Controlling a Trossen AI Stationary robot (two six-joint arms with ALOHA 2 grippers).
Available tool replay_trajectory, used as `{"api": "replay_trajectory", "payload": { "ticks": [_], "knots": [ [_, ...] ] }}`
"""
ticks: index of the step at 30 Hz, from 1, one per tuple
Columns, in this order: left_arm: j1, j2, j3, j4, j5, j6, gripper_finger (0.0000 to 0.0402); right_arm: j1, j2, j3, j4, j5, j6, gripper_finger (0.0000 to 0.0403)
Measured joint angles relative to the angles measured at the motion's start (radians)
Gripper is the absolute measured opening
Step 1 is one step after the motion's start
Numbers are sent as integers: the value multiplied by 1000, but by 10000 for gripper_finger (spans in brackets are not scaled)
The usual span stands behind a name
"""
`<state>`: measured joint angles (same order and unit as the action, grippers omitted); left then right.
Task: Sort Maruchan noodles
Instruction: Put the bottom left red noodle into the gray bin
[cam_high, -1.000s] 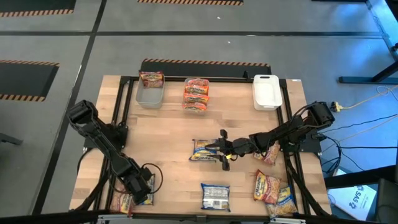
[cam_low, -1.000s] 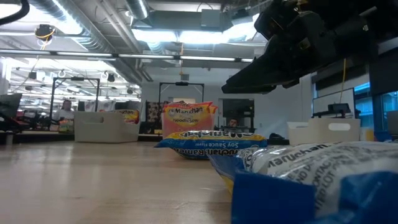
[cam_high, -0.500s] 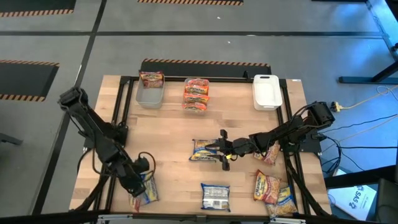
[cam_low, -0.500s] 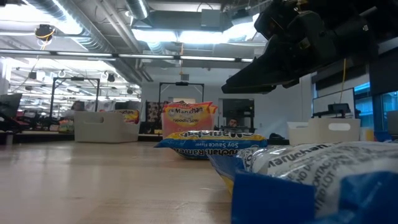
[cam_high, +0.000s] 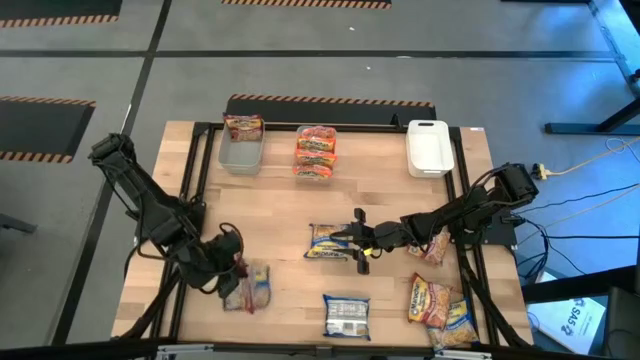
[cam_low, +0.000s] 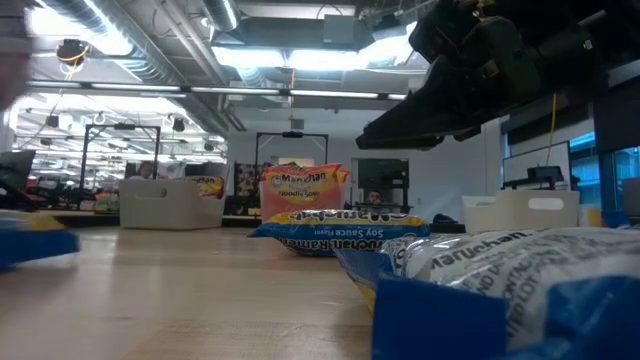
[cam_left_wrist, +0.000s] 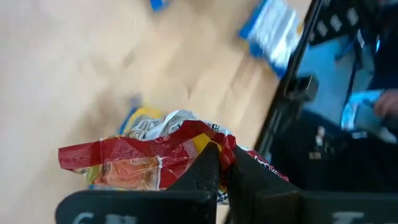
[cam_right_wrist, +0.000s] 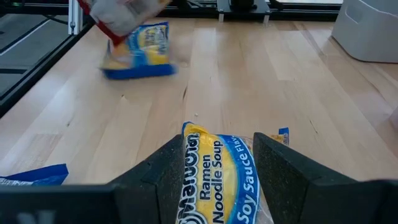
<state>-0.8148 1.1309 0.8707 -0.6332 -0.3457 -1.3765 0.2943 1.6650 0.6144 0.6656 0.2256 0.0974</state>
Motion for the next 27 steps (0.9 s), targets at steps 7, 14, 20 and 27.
{"api": "replay_trajectory", "payload": {
  "ticks": [7,14,20,27],
  "knots": [
    [61,-2,0,52,-126,138,8,0,0,0,61,4,-1,177],
    [140,-2,0,139,-218,264,8,0,0,0,128,27,-6,199],
    [198,-2,0,160,-336,325,8,0,1,27,155,-1,-56,253],
    [260,-1,0,246,-514,439,8,0,103,183,153,23,-183,267]
  ]
}}
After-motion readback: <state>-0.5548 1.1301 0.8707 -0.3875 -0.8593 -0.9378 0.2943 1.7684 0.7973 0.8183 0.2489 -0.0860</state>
